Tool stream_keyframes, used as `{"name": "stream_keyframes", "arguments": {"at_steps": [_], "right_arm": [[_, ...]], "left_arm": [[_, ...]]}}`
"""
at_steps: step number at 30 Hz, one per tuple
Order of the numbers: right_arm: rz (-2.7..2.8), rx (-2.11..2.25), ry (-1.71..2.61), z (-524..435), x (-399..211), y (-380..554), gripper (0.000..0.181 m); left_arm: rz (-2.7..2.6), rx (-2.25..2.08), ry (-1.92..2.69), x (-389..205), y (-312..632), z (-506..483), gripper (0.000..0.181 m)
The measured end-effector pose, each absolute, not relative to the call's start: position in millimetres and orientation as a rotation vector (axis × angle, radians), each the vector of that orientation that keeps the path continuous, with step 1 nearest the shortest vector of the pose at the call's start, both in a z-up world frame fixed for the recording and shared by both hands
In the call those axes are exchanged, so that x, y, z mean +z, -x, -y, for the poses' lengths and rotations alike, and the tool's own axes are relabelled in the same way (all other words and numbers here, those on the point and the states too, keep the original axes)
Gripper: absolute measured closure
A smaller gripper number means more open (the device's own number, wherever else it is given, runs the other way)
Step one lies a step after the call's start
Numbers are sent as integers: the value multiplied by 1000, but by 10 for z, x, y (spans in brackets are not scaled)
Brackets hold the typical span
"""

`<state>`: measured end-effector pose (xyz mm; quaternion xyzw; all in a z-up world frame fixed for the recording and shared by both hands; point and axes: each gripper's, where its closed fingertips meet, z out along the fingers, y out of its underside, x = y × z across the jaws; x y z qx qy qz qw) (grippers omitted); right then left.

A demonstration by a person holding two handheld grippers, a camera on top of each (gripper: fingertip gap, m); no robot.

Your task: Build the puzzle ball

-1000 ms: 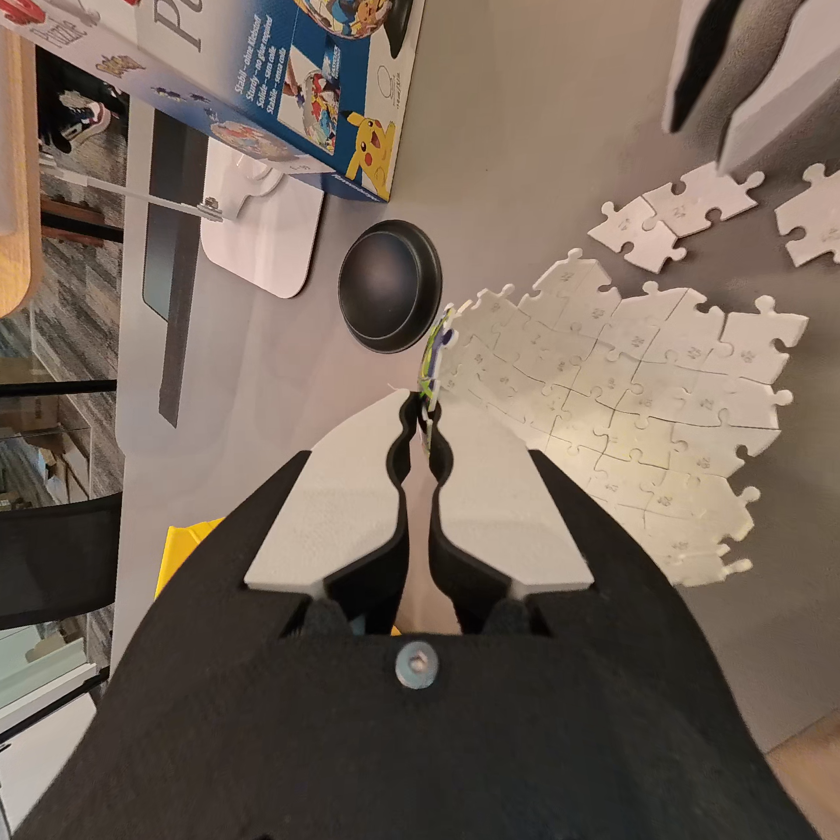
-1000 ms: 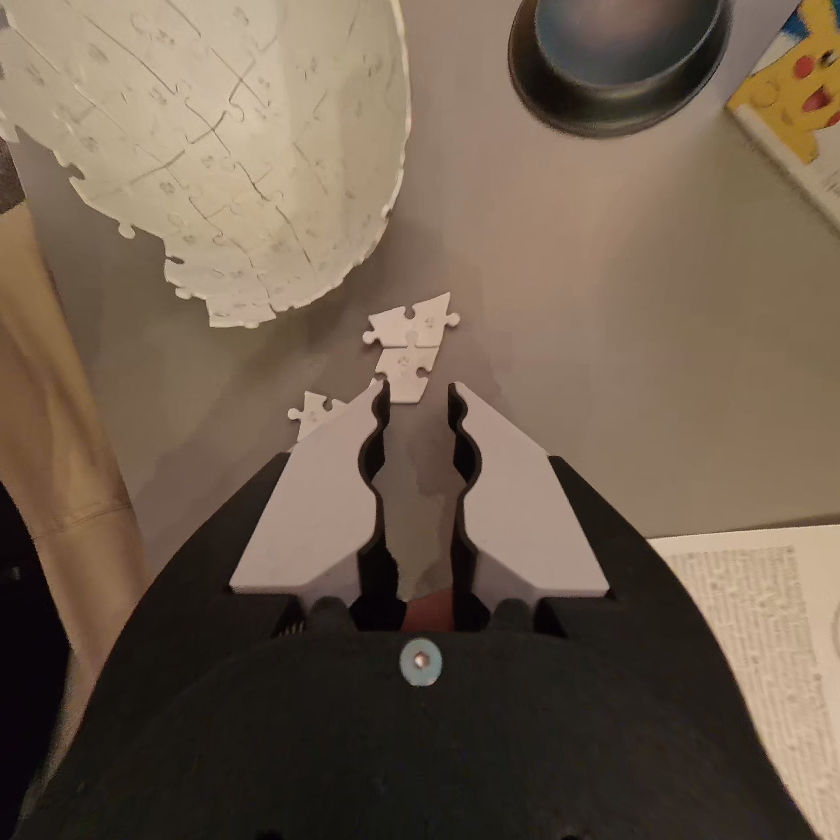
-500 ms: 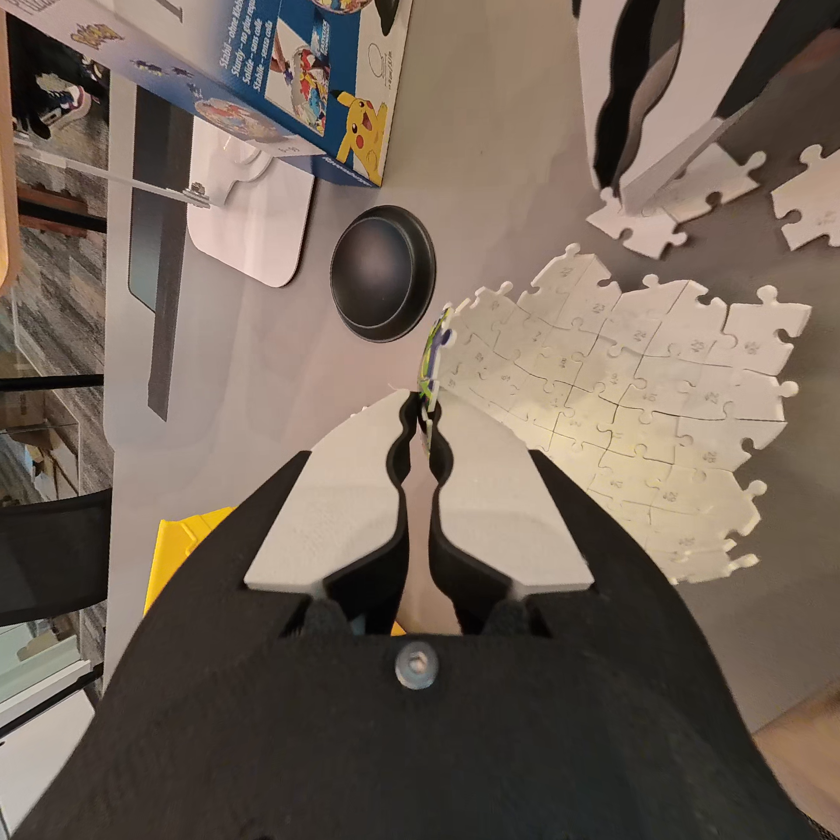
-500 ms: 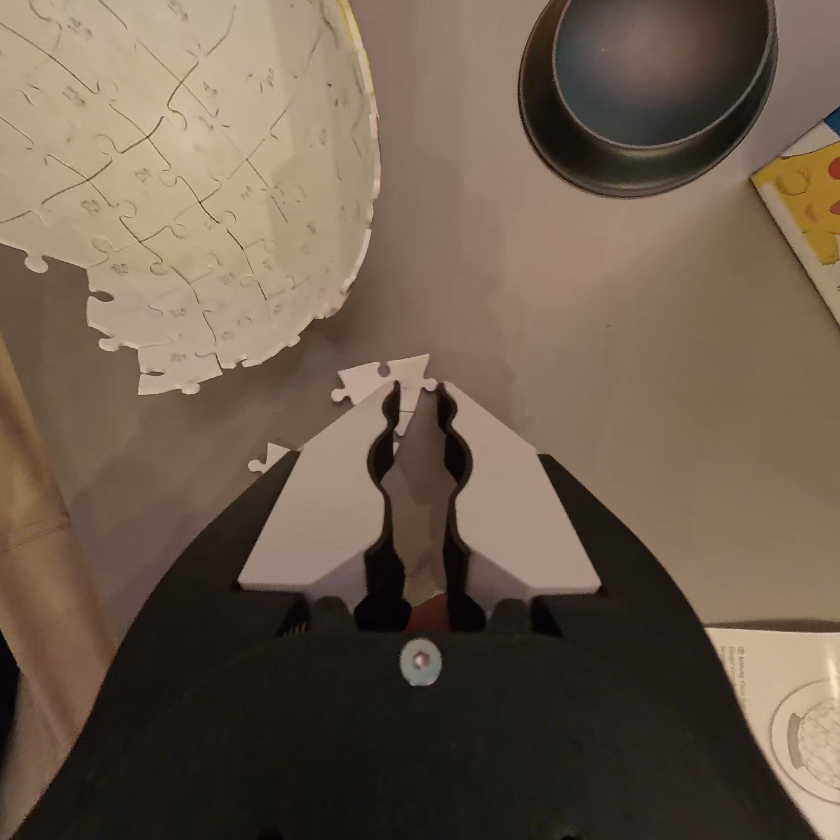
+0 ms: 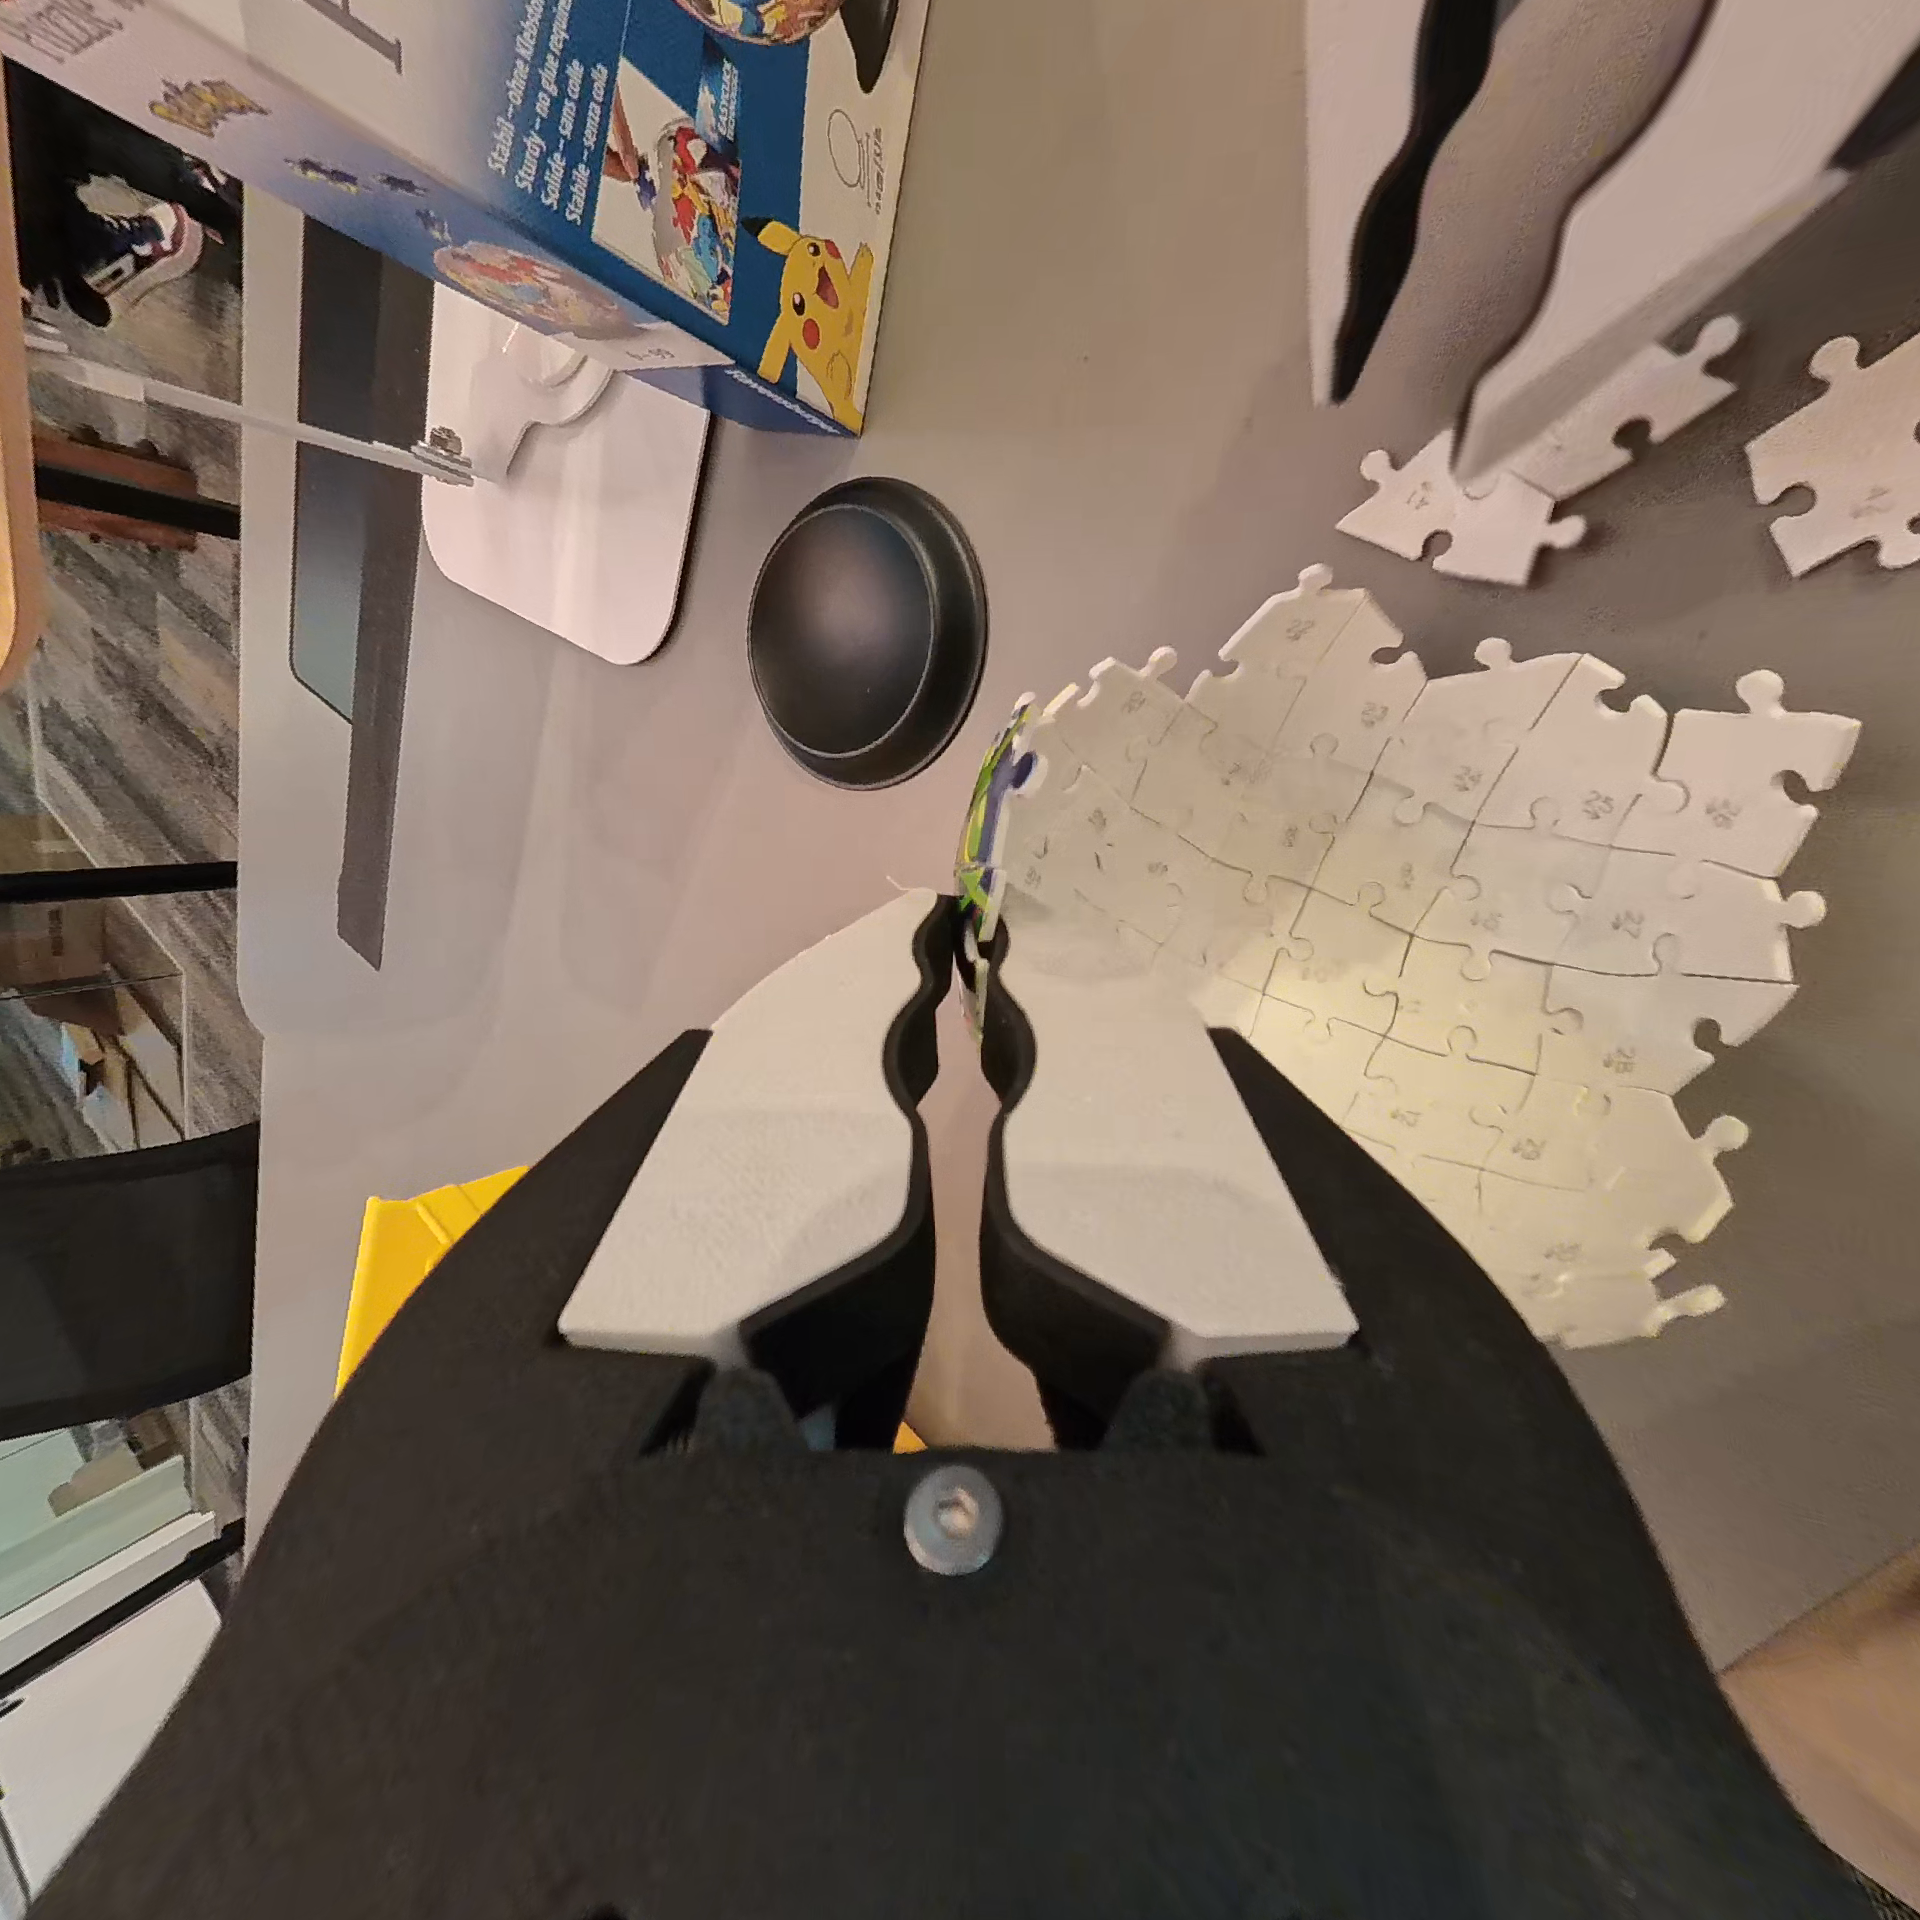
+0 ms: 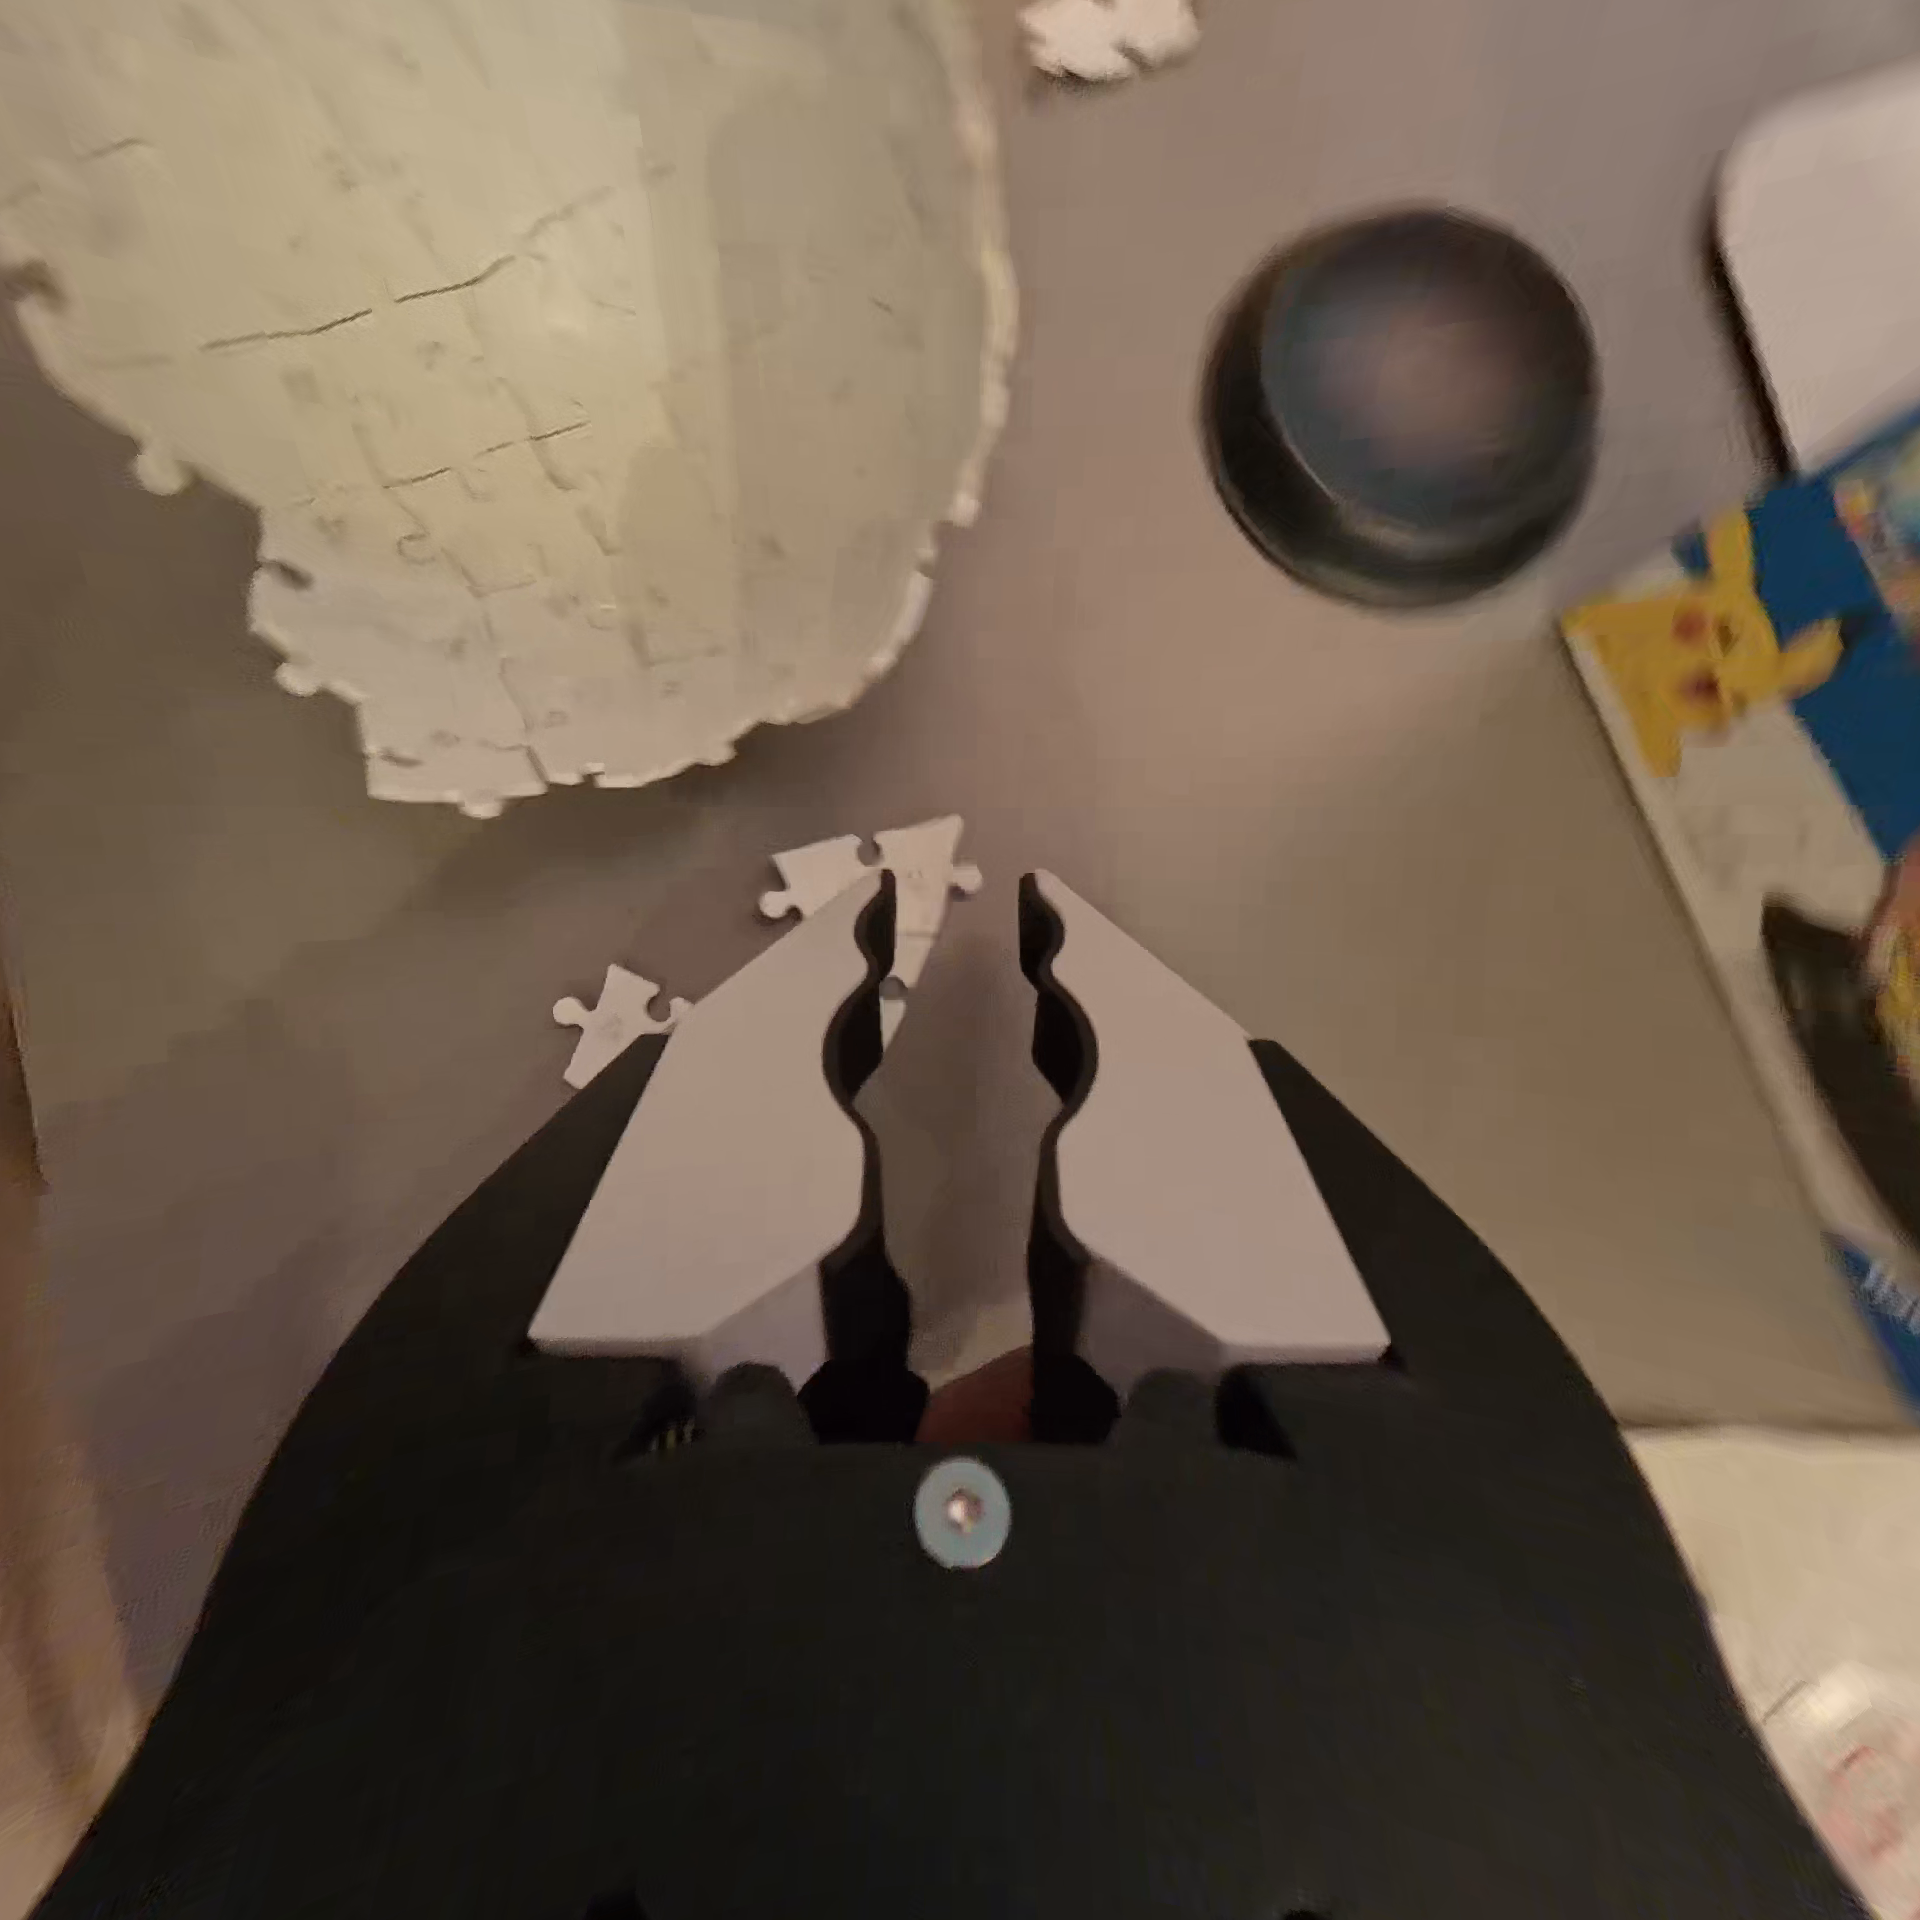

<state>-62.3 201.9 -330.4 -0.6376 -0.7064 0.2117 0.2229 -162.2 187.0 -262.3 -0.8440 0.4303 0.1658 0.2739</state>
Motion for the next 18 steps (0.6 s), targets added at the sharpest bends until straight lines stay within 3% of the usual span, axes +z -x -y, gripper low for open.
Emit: {"name": "stream_keyframes", "arguments": {"at_steps": [7,11,18], "right_arm": [[2261,628,1607,-1933,-3491,689,155],[2081,627,1825,-2116,-3496,635,176],[1843,671,2035,-2132,-3459,408,181]], "left_arm": [[-1156,449,2281,-2623,1641,-1845,179],[-1152,448,2283,-2638,1652,-1845,178],[-1153,442,2277,-2634,1637,-1848,179]]}}
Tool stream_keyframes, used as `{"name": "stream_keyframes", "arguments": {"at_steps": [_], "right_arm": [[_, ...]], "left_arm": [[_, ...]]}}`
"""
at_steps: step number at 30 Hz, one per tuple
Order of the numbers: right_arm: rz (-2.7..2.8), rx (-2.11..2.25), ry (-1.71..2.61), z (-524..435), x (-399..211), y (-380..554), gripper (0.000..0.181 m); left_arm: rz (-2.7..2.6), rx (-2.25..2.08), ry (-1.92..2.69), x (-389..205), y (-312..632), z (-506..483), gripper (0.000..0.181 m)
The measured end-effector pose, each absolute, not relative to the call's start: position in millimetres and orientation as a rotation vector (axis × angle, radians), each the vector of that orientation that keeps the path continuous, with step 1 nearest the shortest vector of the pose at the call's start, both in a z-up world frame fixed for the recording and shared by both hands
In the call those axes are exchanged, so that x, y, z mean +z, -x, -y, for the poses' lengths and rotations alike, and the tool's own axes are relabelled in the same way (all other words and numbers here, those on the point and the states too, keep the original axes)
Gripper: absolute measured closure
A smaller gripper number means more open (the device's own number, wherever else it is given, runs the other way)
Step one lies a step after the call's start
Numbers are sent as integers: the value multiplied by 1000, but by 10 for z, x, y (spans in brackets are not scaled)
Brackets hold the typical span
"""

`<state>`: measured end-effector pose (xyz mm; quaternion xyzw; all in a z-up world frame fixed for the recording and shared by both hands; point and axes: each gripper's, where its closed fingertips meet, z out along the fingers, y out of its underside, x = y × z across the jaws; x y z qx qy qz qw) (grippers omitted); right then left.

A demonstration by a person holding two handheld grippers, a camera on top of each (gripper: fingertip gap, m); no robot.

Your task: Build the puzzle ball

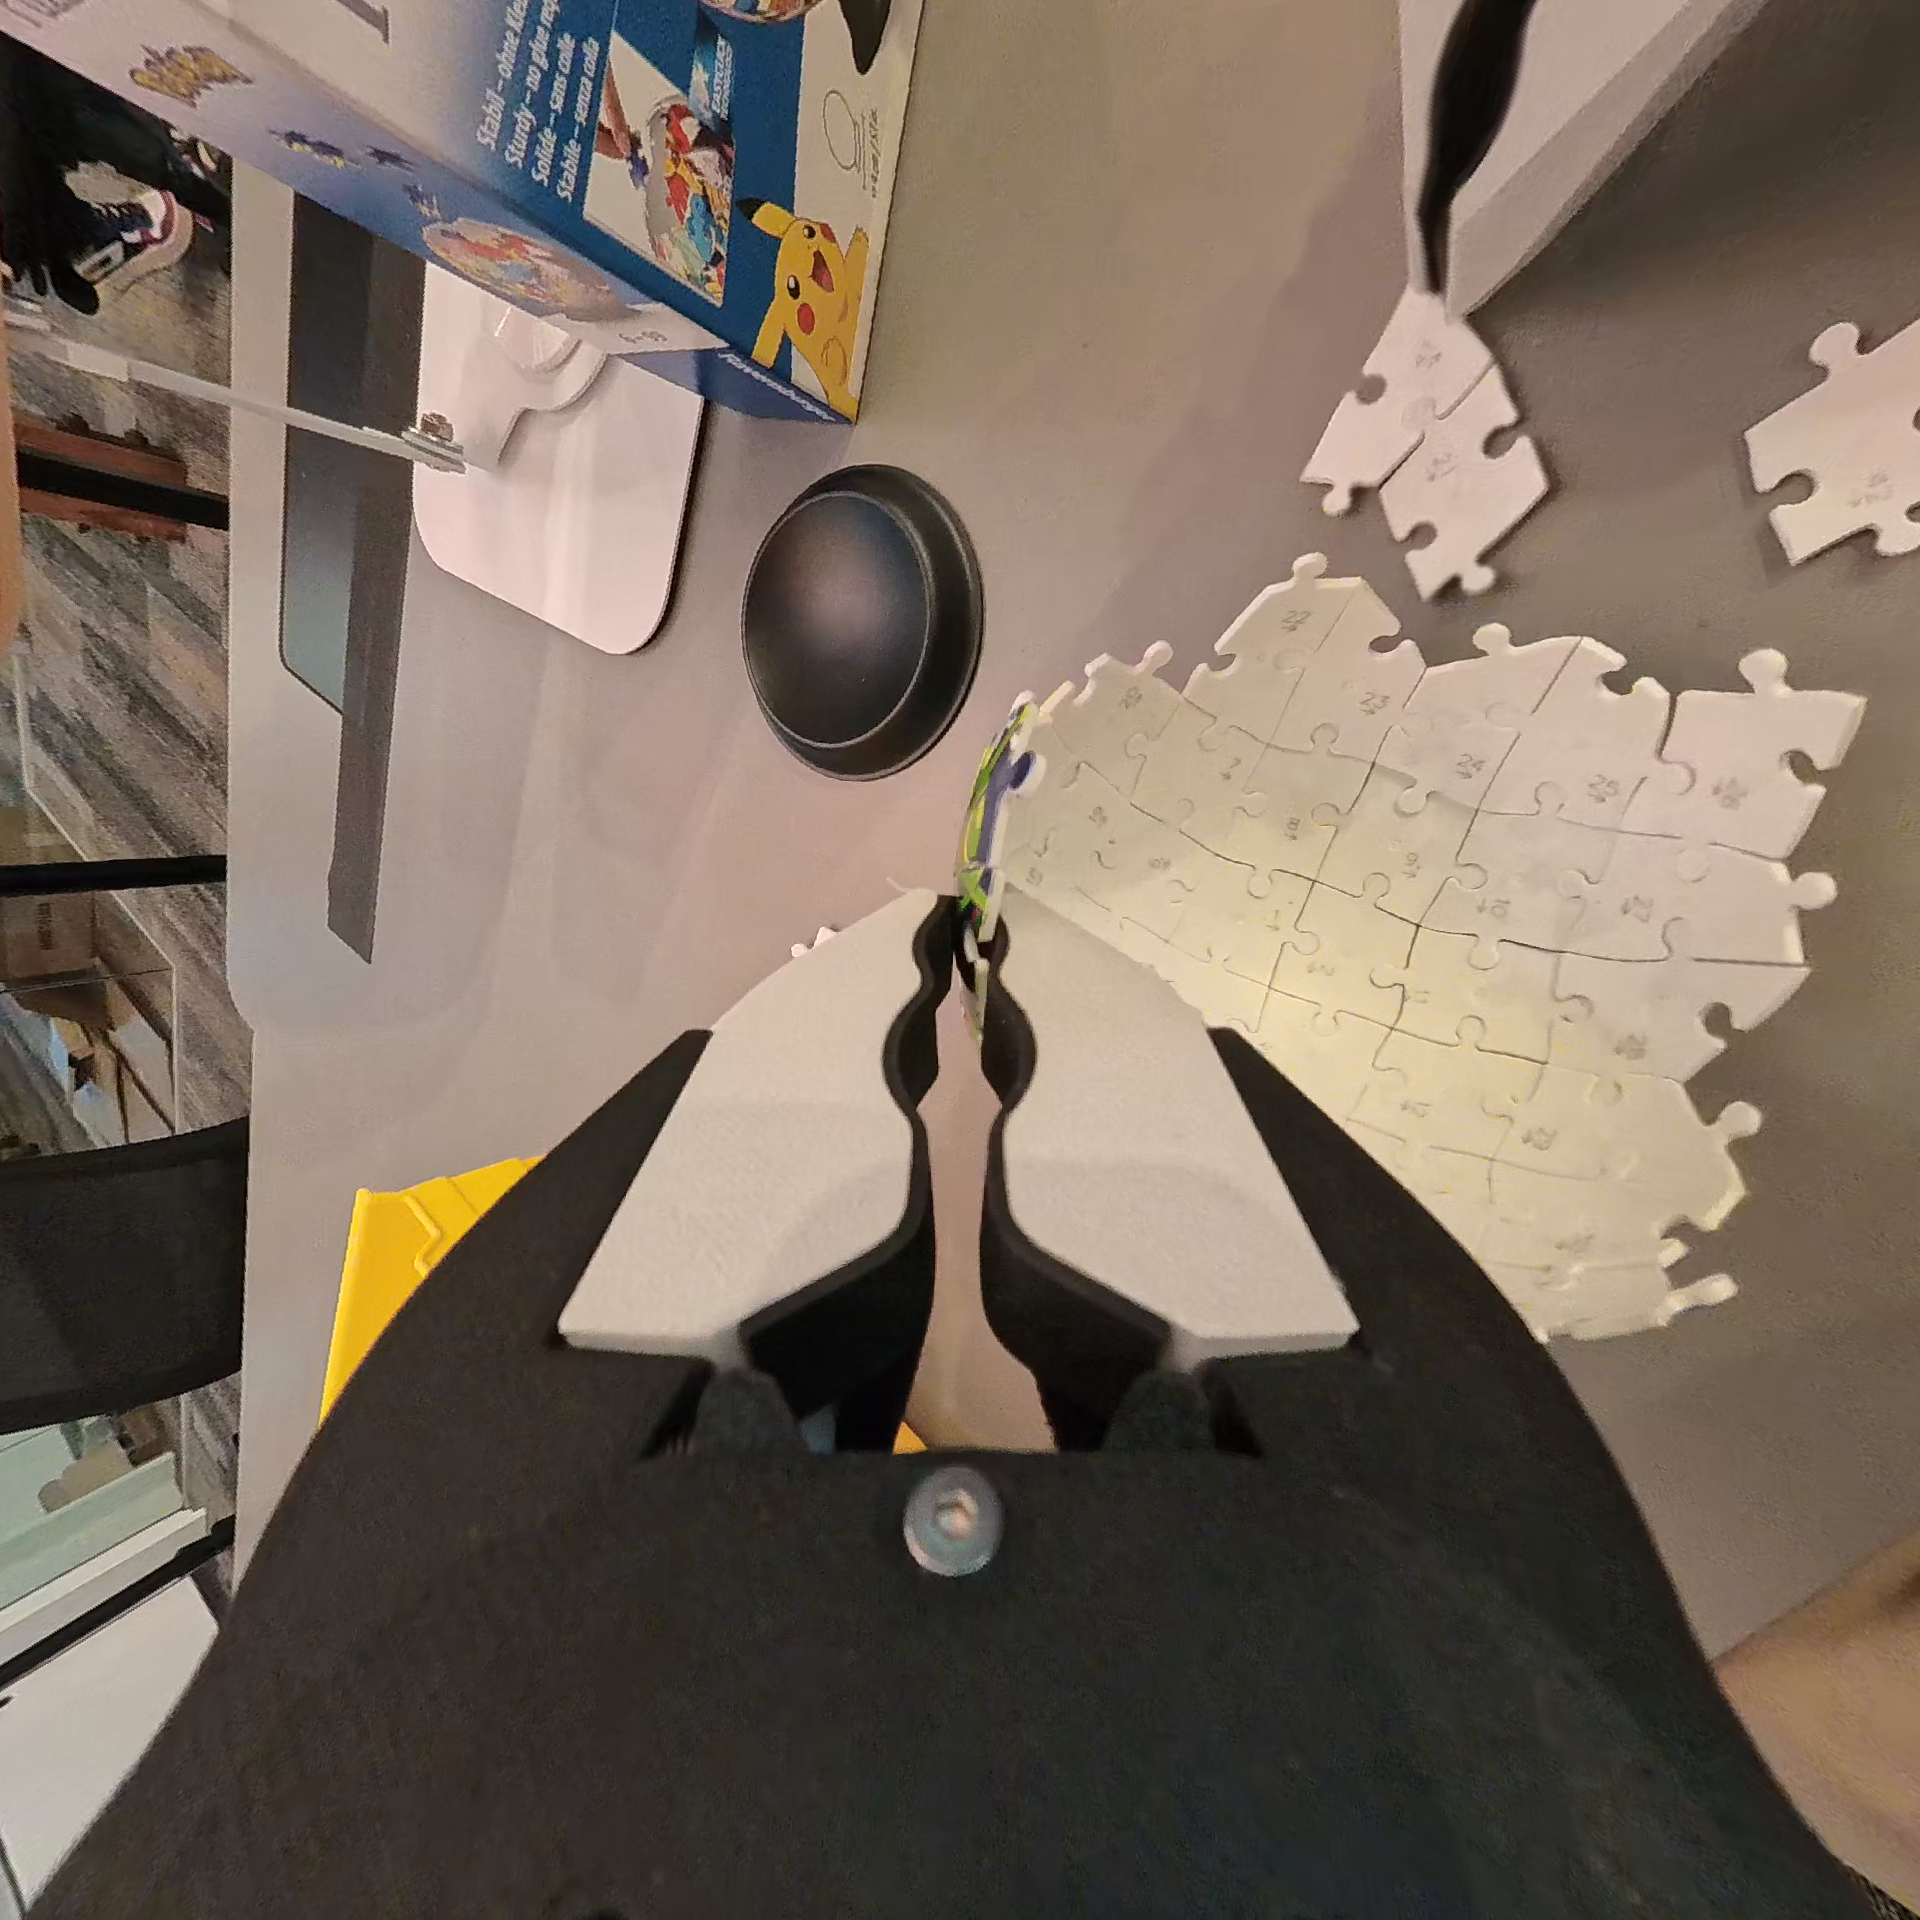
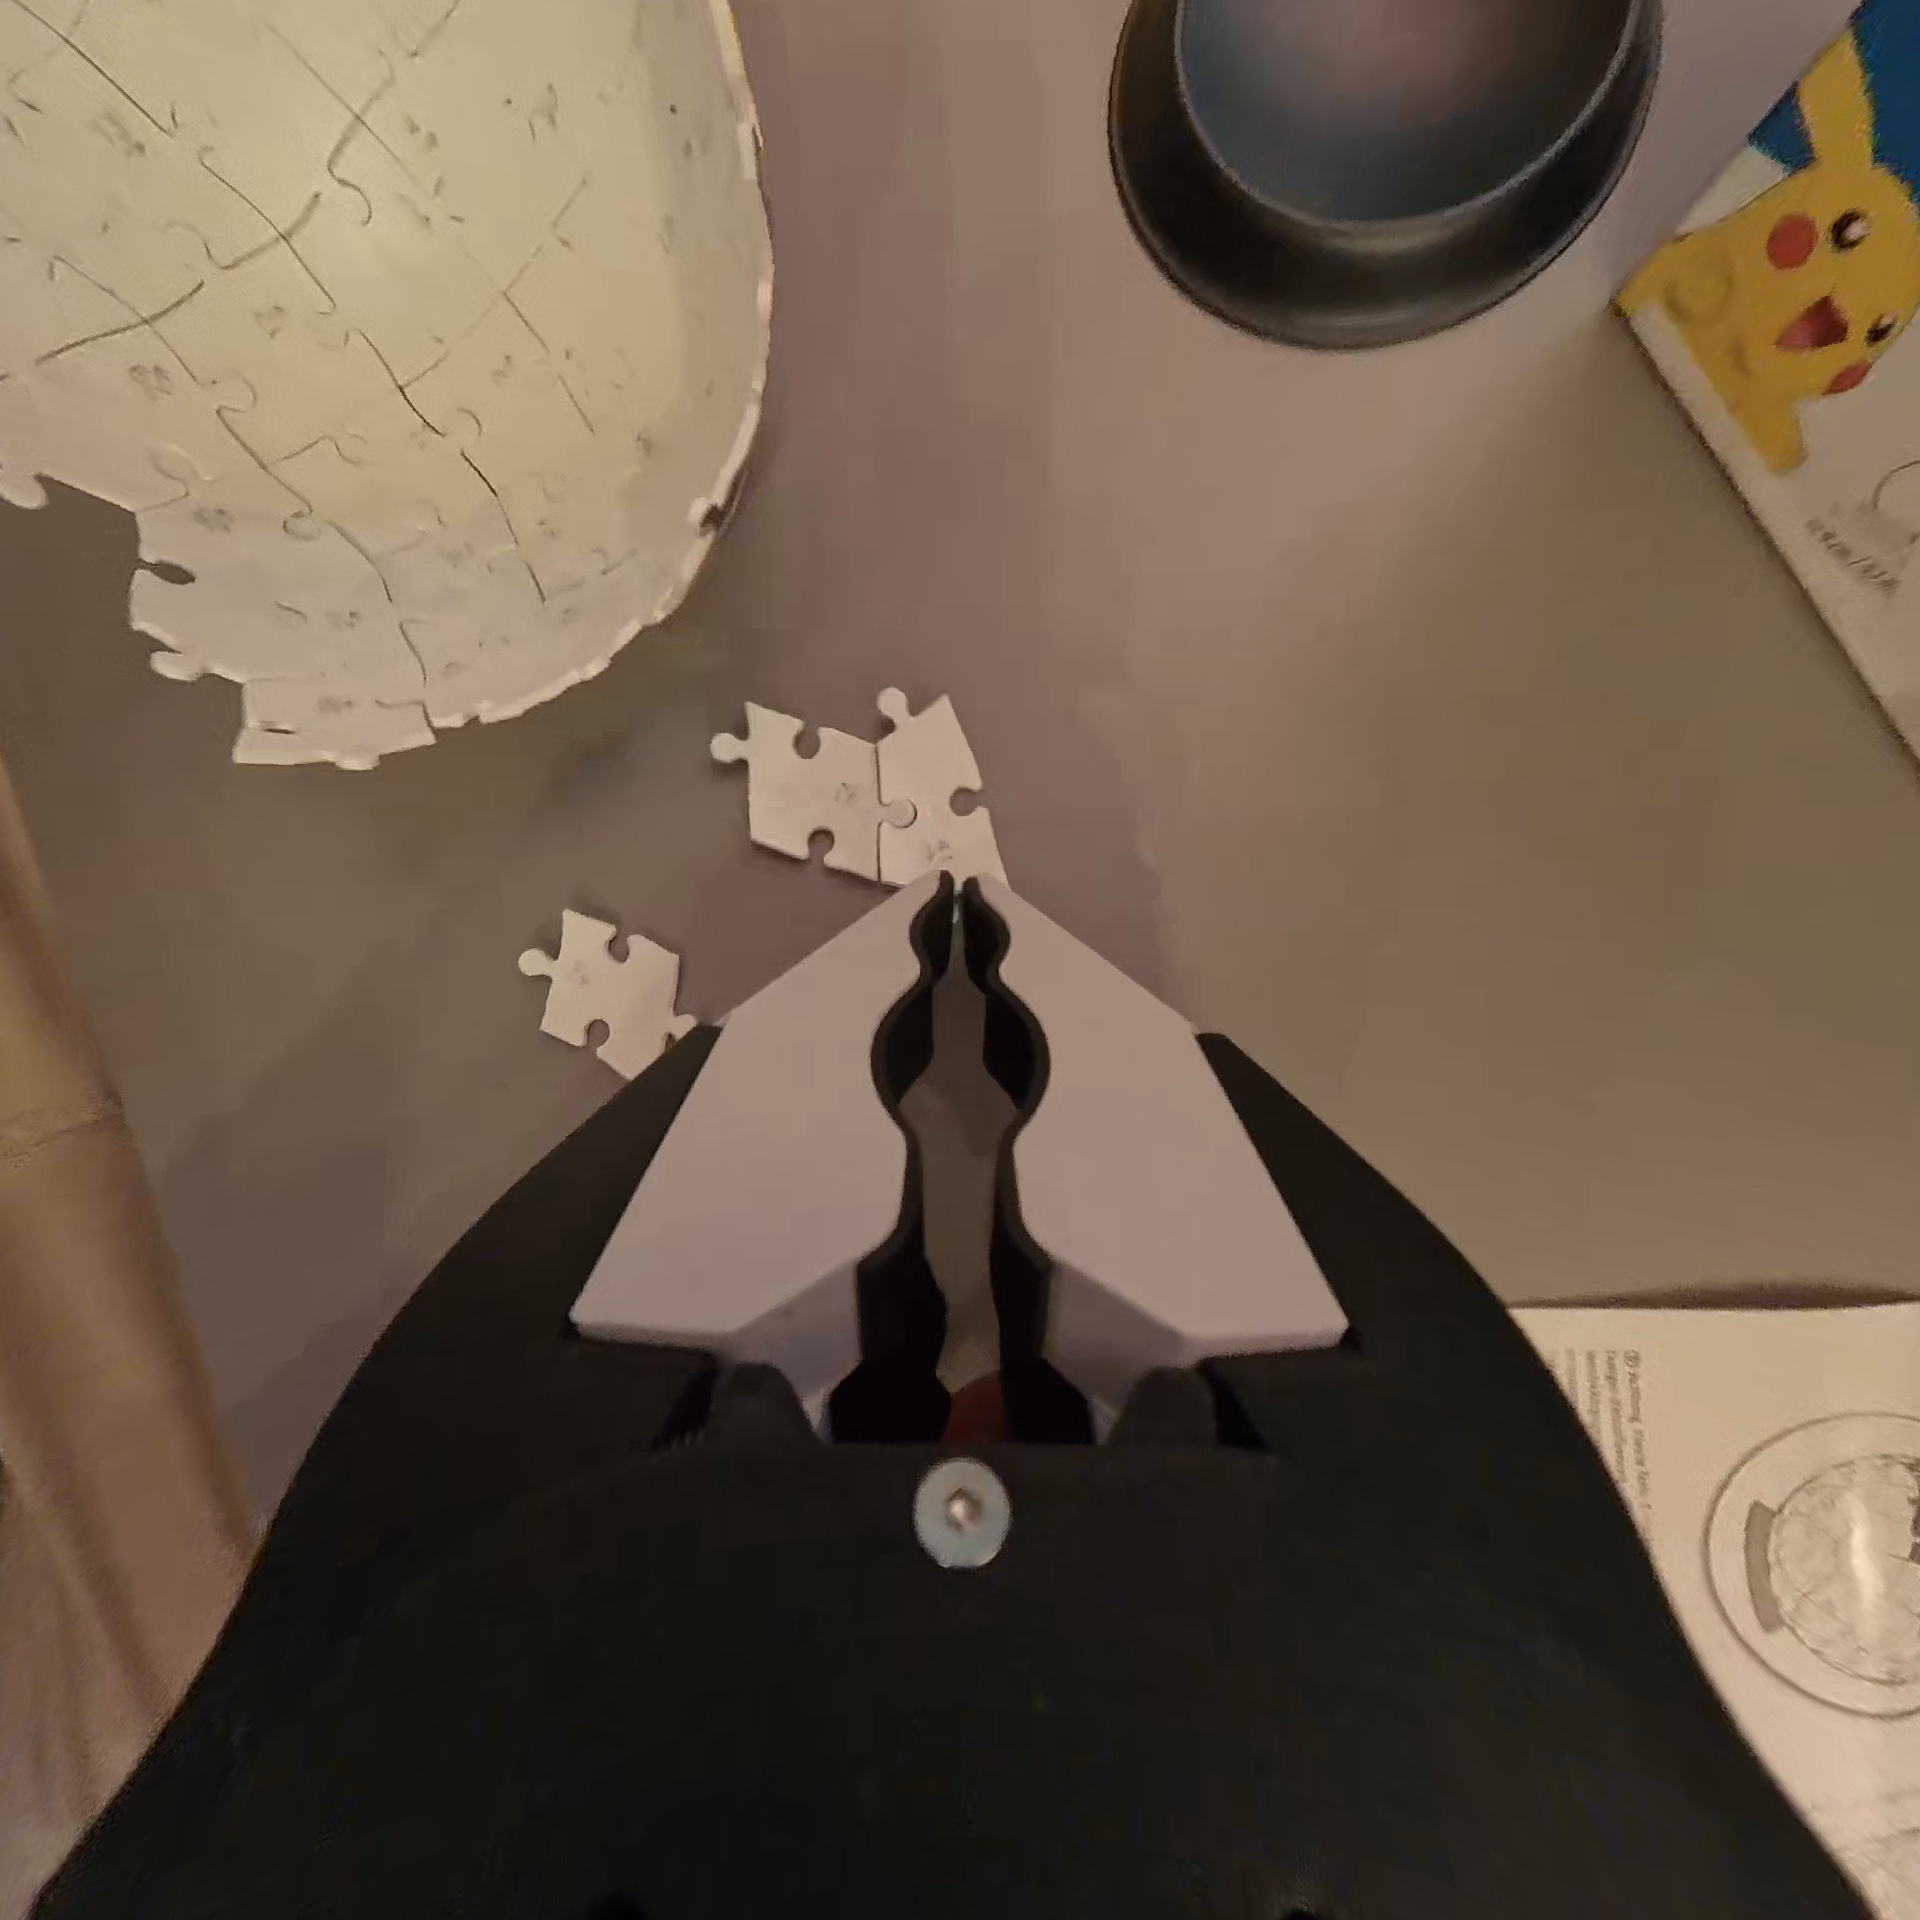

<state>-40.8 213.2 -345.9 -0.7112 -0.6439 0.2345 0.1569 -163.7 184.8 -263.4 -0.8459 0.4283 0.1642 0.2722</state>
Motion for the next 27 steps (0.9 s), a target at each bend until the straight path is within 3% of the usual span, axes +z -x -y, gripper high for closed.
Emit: {"name": "stream_keyframes", "arguments": {"at_steps": [4,8,19,24,27], "right_arm": [[1928,665,1892,-2024,-3409,433,156],[2023,561,1773,-2056,-3492,441,148],[2279,593,1548,-2183,-3488,455,150],[2317,668,1536,-2113,-3508,474,166],[2251,683,1594,-2110,-3506,481,166]], "left_arm": [[-1155,447,2279,-2634,1634,-1839,179],[-1159,450,2279,-2628,1628,-1834,179],[-1170,448,2279,-2632,1605,-1853,179],[-1168,447,2284,-2640,1619,-1854,179],[-1168,448,2284,-2644,1623,-1858,179]]}}
